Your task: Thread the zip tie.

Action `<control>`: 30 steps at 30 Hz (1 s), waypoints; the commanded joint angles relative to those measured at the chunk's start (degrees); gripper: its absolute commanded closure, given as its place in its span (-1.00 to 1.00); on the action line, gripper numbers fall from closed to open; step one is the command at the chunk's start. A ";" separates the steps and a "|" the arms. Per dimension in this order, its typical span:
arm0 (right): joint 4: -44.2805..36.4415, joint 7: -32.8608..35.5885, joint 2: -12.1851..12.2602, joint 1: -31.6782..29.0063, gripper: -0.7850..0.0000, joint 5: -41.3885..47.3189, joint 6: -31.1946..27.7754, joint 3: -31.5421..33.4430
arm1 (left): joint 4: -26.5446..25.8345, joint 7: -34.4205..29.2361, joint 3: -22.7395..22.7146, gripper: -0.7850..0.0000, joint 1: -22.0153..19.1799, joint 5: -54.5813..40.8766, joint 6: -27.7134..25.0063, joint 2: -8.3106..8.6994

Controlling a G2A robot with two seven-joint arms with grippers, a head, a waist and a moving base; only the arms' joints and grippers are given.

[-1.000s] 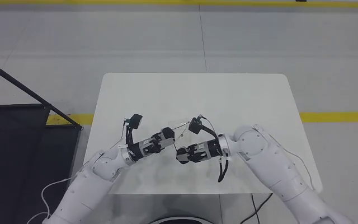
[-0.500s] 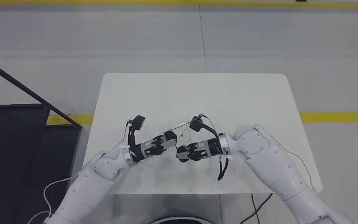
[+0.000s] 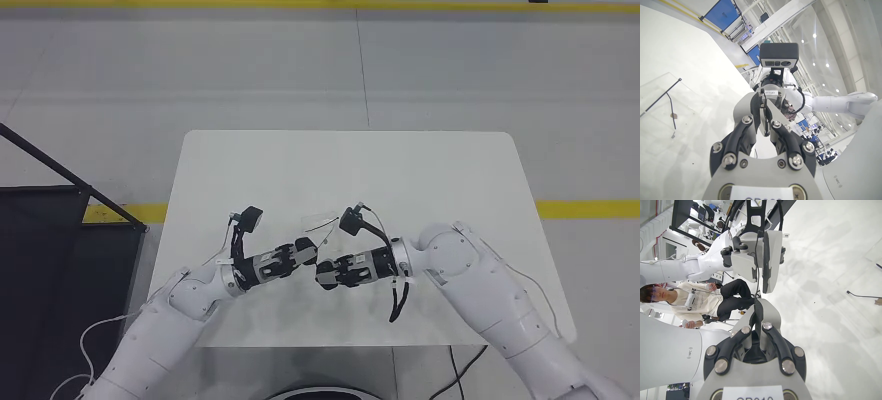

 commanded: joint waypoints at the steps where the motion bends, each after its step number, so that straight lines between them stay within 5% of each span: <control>1: 0.04 0.00 -0.01 0.00 1.00 0.03 0.06 -0.02 | 0.04 -0.01 0.02 0.61 -0.03 -0.01 -0.02 -0.02; 8: 0.18 0.11 -0.03 0.01 1.00 0.09 0.10 -0.03 | 0.05 0.00 0.11 1.00 -0.13 0.25 -0.14 -0.11; 28: 0.27 0.31 -0.15 0.26 1.00 0.03 0.19 -0.15 | 0.05 0.18 -0.06 1.00 -0.09 0.59 -0.45 -0.22; 29: 0.34 0.49 -0.17 0.31 0.90 0.22 0.34 -0.21 | 0.05 0.27 -0.08 1.00 -0.08 0.66 -0.47 -0.23; 30: 0.42 0.61 -0.20 0.41 0.03 0.35 0.50 -0.26 | 0.09 0.51 -0.19 1.00 -0.09 0.76 -0.48 -0.24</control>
